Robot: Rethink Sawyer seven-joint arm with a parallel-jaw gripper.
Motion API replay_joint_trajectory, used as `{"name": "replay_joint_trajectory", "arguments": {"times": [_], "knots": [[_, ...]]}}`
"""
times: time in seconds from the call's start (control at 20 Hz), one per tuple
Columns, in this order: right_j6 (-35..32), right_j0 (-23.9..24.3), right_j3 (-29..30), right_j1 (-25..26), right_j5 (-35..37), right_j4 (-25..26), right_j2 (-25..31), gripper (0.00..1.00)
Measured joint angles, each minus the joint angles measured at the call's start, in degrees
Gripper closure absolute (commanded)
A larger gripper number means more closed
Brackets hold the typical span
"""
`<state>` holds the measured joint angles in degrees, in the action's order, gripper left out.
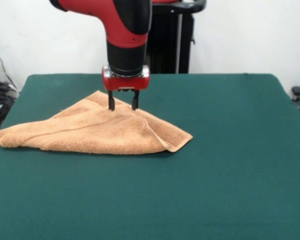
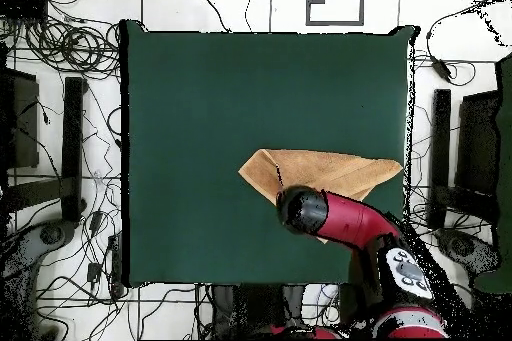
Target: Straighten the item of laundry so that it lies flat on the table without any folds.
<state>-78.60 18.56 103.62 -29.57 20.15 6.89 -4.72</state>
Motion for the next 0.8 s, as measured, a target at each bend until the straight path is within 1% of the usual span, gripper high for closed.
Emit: {"name": "replay_joint_trajectory", "arguments": {"times": [0.25, 0.8], "knots": [[-2.33, -0.52, 1.95, 0.01, -0.02, -1.12, -1.70, 0.00], [-2.39, 0.06, 3.01, 0.61, -1.23, -1.23, -2.54, 0.00]]}}
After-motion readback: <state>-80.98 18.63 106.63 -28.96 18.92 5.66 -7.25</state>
